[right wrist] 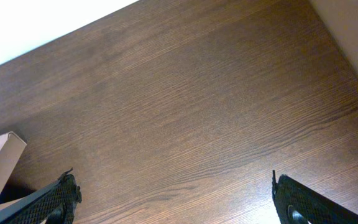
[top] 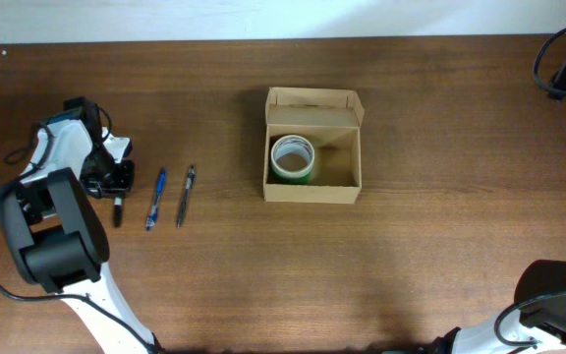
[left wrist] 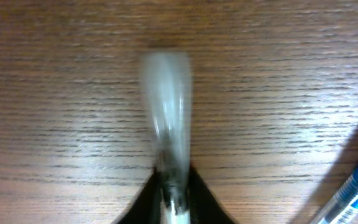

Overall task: Pack container
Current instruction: 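Lower the left gripper onto the black marker and grasp it, then carry the black marker into the box and release it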

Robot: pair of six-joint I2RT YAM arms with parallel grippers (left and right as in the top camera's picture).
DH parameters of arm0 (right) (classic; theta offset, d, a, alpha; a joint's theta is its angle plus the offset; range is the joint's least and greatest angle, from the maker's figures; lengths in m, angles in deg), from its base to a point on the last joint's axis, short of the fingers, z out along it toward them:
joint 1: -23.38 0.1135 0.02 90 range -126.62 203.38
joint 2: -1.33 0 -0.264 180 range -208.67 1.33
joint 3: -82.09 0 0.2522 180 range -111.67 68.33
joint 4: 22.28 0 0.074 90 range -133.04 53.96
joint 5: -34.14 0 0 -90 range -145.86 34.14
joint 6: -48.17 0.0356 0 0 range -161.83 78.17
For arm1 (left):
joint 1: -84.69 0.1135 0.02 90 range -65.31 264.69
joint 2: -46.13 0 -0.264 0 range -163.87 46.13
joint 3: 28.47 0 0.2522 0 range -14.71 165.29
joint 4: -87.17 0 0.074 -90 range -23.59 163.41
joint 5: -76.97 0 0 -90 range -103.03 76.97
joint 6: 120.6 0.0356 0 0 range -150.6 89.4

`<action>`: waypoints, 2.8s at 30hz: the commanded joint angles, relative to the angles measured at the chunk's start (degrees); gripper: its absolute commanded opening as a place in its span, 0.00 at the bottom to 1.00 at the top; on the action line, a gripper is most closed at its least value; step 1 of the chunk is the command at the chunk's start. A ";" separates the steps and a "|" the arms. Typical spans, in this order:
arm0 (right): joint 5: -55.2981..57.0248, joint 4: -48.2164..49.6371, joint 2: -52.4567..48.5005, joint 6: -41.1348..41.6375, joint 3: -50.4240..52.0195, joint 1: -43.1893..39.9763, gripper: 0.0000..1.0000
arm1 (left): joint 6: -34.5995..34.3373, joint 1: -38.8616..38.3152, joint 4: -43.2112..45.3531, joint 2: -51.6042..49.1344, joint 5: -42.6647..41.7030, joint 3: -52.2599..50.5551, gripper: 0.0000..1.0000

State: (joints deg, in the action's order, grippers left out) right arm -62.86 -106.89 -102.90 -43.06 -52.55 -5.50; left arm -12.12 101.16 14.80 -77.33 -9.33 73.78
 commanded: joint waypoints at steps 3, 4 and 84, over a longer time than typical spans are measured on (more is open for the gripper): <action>-0.52 -0.04 -0.52 0.68 -0.39 -0.02 0.99 | -0.76 -0.02 0.59 -2.75 -0.90 -0.26 0.02; -0.50 -0.04 -0.52 0.68 -0.39 -0.02 0.99 | -0.85 -0.04 0.79 -2.75 -0.94 -0.26 0.02; -0.52 -0.04 -0.52 0.68 -0.39 -0.02 0.99 | 26.49 -54.55 -28.63 -14.67 -0.83 46.56 0.44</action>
State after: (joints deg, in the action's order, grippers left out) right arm -62.88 -106.91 -102.90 -43.06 -52.55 -5.50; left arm 18.85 46.87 -13.59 -92.54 -13.63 120.29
